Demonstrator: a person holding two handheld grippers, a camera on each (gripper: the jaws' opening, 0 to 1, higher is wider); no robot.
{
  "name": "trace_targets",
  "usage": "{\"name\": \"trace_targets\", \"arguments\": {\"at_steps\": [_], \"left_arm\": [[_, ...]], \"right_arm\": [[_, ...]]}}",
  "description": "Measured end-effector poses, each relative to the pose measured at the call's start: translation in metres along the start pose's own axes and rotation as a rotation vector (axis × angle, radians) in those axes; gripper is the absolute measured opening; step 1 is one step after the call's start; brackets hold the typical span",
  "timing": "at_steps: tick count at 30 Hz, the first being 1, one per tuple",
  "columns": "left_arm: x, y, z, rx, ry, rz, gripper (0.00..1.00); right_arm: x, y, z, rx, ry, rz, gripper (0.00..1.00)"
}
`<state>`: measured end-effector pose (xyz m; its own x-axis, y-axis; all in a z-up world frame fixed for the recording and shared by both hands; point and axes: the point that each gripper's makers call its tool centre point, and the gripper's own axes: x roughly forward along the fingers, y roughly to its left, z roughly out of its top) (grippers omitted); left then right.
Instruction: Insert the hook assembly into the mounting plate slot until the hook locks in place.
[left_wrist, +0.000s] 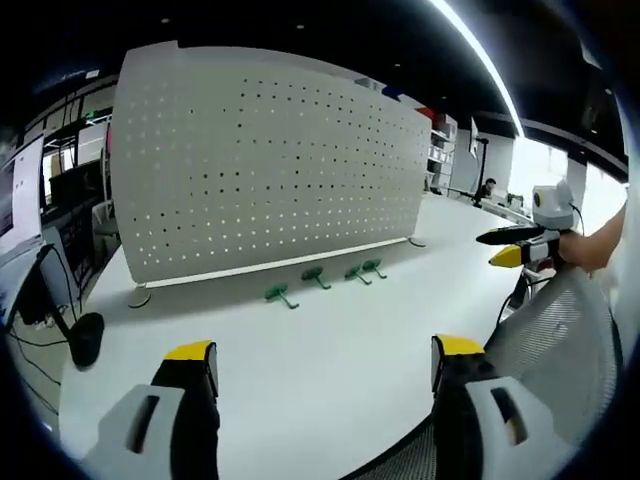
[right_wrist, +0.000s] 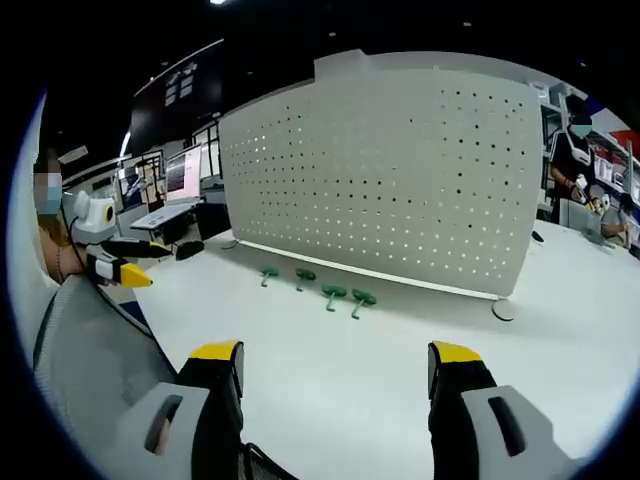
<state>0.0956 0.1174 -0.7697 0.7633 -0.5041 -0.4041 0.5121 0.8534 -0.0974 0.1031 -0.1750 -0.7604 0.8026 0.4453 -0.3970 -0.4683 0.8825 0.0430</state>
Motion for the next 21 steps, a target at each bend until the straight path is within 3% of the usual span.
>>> {"name": "trace_targets", "arguments": {"at_steps": [21], "left_arm": [[0.0001, -0.0024, -0.0002, 0.010, -0.002, -0.012, 0.89]], "right_arm": [[-0.0016, -0.0013, 0.0019, -0.006, -0.009, -0.011, 0.72]]}}
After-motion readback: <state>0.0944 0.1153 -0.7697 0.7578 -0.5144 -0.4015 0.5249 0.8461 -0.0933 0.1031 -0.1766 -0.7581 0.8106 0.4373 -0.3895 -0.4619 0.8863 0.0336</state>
